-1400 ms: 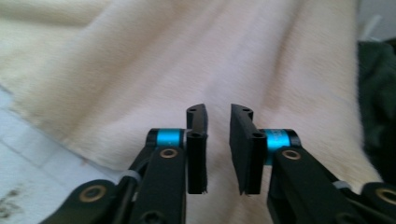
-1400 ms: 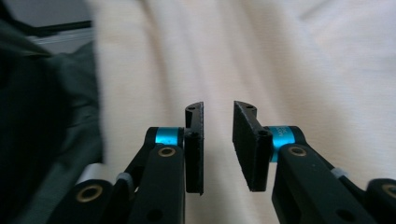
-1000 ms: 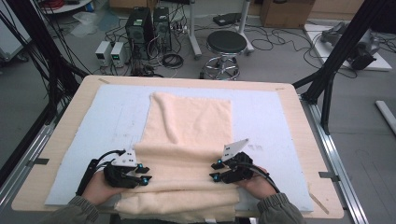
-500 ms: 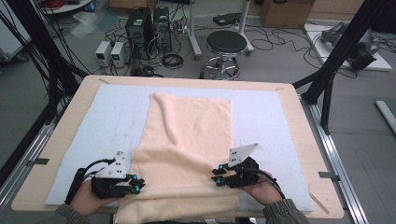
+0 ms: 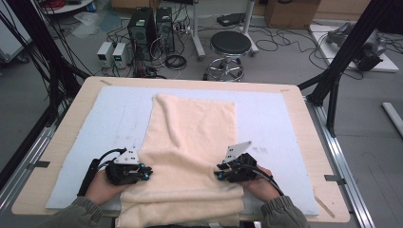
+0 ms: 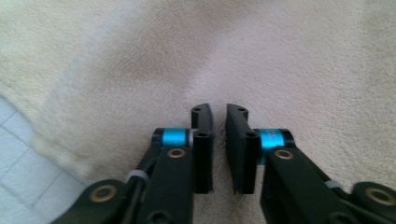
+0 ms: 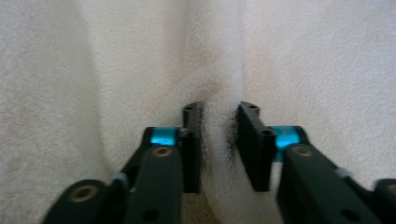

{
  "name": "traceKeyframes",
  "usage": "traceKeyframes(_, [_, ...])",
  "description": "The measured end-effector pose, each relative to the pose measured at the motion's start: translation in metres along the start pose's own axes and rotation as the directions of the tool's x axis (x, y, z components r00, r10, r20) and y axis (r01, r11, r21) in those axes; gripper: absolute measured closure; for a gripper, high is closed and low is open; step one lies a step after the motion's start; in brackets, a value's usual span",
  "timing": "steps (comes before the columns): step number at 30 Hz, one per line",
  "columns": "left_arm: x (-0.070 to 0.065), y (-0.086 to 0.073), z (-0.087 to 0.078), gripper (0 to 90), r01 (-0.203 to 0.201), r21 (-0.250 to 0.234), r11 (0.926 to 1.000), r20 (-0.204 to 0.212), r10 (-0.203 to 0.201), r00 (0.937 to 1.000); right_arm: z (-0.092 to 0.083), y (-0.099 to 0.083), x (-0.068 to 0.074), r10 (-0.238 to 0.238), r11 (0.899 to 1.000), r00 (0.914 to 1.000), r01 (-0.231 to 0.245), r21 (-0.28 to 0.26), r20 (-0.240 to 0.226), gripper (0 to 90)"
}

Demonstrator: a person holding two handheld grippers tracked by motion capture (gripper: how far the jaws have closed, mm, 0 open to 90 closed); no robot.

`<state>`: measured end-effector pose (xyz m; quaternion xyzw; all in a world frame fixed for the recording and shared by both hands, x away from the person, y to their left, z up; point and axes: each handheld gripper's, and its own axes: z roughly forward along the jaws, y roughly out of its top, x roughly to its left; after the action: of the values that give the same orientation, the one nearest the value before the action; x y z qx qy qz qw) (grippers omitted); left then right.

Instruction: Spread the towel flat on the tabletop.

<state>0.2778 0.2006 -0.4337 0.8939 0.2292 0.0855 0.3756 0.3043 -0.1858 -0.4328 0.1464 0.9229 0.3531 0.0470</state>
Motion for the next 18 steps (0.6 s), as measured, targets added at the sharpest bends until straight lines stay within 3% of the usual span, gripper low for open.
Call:
traceKeyframes(5, [-0.001,0.000,-0.003,86.4,-0.005,0.008,1.0000,0.028,0.005,0.9996,-0.001,0.000,-0.003,0.008,1.000,1.0000,-0.008,-0.015,-0.002,82.5])
traceKeyframes(7, [0.000,0.001,-0.003,86.5,0.008,-0.006,1.0000,0.013,-0.008,0.9999,-0.003,0.001,-0.007,0.023,1.000,0.9991,-0.022,-0.021,0.035,82.6])
traceKeyframes(10, [0.009,0.007,-0.003,86.6,0.031,-0.021,0.9993,-0.045,-0.032,0.9985,-0.003,0.004,-0.017,0.040,0.999,0.9958,-0.038,-0.027,0.082,82.6])
traceKeyframes(14, [0.023,0.018,0.001,86.6,0.066,-0.065,0.9957,-0.139,-0.074,0.9875,-0.001,0.014,-0.035,0.071,0.997,0.9870,-0.064,-0.051,0.144,82.5])
traceKeyframes(16, [0.033,0.026,0.005,86.7,0.080,-0.081,0.9935,-0.197,-0.095,0.9759,-0.001,0.017,-0.044,0.084,0.995,0.9809,-0.071,-0.074,0.175,82.5])
traceKeyframes(18, [0.047,0.031,0.010,86.7,0.130,-0.120,0.9842,-0.226,-0.154,0.9619,0.000,0.020,-0.056,0.106,0.992,0.9753,-0.091,-0.085,0.194,82.3])
